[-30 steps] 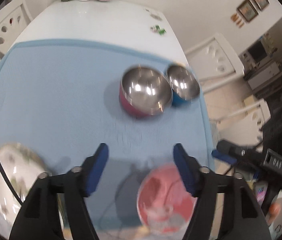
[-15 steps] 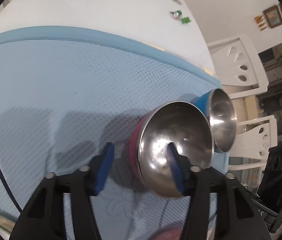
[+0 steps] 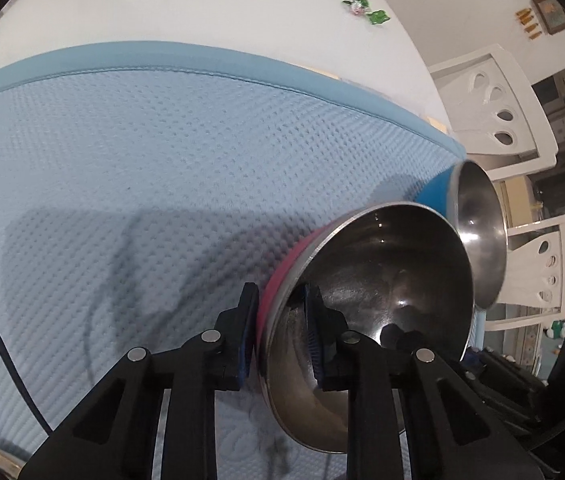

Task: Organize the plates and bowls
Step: 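Grasp the rim of the magenta steel bowl with the right gripper, then carry the magenta bowl and lower it into the pink bowl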

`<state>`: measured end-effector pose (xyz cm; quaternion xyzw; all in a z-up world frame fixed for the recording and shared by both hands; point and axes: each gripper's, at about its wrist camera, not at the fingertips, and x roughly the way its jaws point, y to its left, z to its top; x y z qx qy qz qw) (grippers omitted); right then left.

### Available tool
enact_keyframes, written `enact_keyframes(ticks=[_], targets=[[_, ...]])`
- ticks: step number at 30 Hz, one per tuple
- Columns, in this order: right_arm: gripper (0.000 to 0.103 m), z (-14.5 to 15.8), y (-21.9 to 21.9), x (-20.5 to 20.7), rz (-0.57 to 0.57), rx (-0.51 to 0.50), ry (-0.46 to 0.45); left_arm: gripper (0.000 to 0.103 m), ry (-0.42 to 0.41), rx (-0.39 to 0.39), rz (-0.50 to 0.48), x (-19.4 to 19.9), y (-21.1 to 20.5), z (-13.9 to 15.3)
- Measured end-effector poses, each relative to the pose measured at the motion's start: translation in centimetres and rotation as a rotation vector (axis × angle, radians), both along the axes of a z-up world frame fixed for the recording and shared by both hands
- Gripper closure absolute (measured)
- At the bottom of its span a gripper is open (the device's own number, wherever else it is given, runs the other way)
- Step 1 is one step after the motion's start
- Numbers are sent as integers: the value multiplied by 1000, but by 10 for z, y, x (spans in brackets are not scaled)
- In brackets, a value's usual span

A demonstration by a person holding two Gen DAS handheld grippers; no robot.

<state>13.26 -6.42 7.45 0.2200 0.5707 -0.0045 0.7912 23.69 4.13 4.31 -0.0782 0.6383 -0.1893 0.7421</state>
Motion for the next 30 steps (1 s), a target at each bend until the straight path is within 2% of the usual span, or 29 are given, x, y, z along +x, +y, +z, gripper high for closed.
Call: enact_keyframes(ticks=[15, 20, 24, 30], targets=[[80, 70, 29, -76, 58, 2, -118, 83, -126, -26, 37, -81, 30, 72], [80, 89, 29, -107, 77, 6, -124, 83, -164, -42, 37, -113, 31, 94], [80, 95, 27, -133, 83, 12, -118, 83, -177, -59, 24, -142, 27, 106], [80, 85, 22, -176, 95, -6, -72, 83, -177, -30, -11, -186, 7, 101]])
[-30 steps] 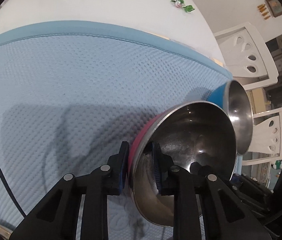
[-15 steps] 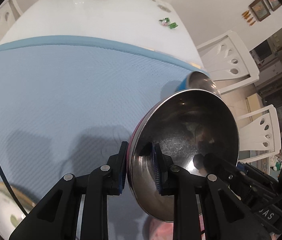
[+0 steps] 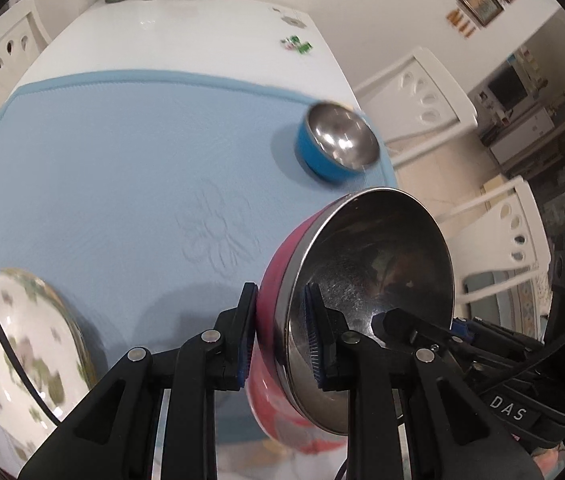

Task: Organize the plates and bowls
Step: 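Carry the magenta bowl and lower it into the pink bowl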

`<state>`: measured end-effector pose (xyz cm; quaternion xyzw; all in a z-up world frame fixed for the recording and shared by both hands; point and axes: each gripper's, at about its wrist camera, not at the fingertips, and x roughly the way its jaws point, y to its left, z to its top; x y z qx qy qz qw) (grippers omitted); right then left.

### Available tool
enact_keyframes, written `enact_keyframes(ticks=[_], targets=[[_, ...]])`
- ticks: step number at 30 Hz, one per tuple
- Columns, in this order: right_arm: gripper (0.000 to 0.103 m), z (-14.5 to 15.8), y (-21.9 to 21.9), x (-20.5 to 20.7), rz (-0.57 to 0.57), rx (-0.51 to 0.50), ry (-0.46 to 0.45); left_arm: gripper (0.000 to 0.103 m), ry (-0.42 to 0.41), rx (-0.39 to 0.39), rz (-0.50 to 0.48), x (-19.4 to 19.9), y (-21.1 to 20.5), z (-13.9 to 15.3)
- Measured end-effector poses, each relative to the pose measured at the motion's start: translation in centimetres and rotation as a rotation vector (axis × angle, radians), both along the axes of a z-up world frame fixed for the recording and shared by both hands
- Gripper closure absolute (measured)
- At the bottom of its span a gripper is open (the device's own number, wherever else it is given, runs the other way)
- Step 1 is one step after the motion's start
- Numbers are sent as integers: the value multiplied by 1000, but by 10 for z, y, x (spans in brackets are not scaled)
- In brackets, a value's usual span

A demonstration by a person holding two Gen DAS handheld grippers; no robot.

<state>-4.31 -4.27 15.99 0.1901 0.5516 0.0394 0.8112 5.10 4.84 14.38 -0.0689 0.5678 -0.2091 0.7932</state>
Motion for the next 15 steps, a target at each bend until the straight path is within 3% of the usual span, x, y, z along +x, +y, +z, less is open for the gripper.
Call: enact_keyframes(ticks=[4, 7, 11, 15], targets=[[80, -16, -6, -26, 5, -62, 50, 83, 26, 24, -9, -34, -11, -12], [80, -28, -13, -38, -9, -46, 99, 83, 41, 63, -34, -51, -23, -24], [80, -33, -20, -46, -24, -51, 119, 83, 101, 48, -39, -62, -25, -40], [80, -36, -19, -48, -25, -52, 125, 83, 110, 57, -24, -67, -26, -47]])
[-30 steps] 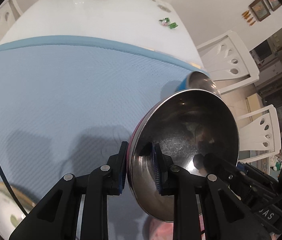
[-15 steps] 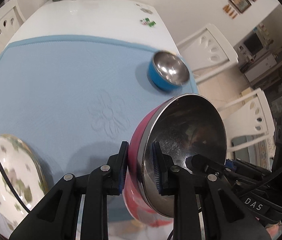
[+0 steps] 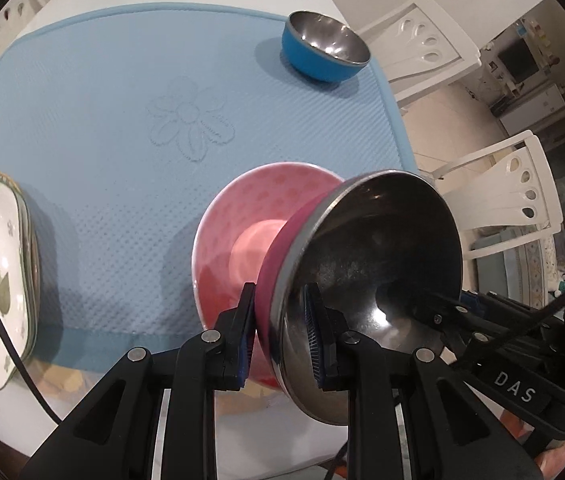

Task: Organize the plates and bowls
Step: 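Carry the magenta bowl and lower it into the pink bowl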

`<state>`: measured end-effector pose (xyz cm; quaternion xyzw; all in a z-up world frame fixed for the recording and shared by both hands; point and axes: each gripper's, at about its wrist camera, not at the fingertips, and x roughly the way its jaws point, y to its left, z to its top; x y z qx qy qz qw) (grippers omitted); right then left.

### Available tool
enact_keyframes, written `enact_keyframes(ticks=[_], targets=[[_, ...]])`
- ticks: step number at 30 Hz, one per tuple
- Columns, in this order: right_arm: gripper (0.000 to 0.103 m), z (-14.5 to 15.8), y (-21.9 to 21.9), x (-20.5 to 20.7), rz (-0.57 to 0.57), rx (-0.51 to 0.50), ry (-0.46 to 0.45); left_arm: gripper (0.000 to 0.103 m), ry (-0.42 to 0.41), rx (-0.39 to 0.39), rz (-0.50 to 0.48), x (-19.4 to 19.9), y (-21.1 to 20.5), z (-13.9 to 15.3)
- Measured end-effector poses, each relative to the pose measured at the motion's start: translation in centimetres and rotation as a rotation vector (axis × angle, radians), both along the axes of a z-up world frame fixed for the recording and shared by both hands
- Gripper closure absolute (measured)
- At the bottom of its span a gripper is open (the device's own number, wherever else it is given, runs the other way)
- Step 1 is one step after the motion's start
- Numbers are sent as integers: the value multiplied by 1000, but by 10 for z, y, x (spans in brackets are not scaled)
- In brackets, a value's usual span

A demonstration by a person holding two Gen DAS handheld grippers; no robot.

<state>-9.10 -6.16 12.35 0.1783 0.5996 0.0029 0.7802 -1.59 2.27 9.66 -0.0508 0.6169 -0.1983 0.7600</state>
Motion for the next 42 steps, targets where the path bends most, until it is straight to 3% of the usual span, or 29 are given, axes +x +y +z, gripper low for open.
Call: enact_keyframes(ticks=[10, 16, 26, 35, 42], targets=[[80, -8, -1, 5, -26, 6, 15, 83, 20, 6, -9, 3, 5, -12], [80, -9, -2, 6, -24, 1, 10, 71, -3, 66, 11, 7, 15, -13], [80, -6, -3, 3, -26, 5, -6, 71, -2, 40, 30, 4, 33, -6], [80, -8, -2, 4, -19, 26, 2, 71, 47, 18, 77, 1, 49, -20], [80, -8, -9, 10, -17, 50, 11, 71, 4, 5, 70, 5, 50, -5]])
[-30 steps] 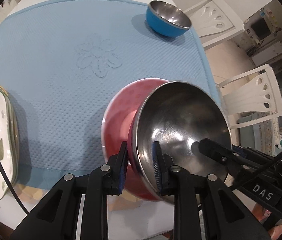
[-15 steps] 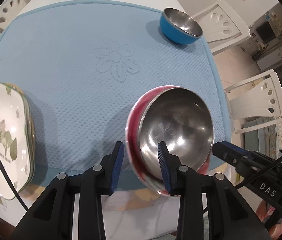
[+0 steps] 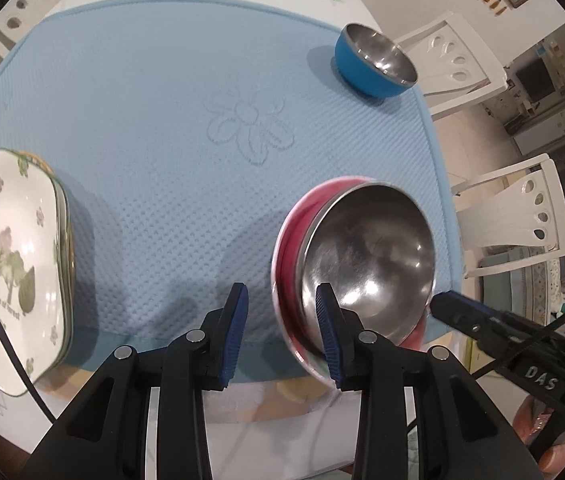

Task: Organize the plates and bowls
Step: 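Carry the magenta bowl and lower it into the pink bowl, then open the right gripper and lift it off the nested bowls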

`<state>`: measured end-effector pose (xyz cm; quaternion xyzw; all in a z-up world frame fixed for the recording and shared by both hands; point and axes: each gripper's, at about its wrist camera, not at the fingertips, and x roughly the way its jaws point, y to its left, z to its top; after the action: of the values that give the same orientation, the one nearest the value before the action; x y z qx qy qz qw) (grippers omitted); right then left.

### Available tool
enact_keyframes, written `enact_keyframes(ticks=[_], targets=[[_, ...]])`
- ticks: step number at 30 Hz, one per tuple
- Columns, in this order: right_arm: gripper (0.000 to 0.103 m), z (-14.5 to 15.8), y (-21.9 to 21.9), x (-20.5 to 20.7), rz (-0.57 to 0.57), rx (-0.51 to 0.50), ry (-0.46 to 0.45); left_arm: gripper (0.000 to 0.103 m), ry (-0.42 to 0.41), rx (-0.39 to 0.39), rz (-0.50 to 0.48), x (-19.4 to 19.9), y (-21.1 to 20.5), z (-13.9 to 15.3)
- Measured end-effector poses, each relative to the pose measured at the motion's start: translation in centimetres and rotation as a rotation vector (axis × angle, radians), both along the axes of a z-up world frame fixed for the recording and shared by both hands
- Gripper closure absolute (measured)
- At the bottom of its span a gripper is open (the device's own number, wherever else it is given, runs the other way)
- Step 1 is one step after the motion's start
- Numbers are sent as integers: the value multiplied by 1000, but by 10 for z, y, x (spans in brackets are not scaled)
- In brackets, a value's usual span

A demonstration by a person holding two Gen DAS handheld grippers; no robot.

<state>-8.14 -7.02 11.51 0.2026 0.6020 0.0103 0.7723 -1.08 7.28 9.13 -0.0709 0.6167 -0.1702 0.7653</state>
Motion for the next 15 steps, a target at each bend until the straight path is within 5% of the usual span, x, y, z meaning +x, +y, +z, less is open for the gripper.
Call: enact_keyframes(ticks=[15], targets=[[80, 19, -31, 37, -25, -46, -72, 71, -115, -8, -36, 65, -16, 49]])
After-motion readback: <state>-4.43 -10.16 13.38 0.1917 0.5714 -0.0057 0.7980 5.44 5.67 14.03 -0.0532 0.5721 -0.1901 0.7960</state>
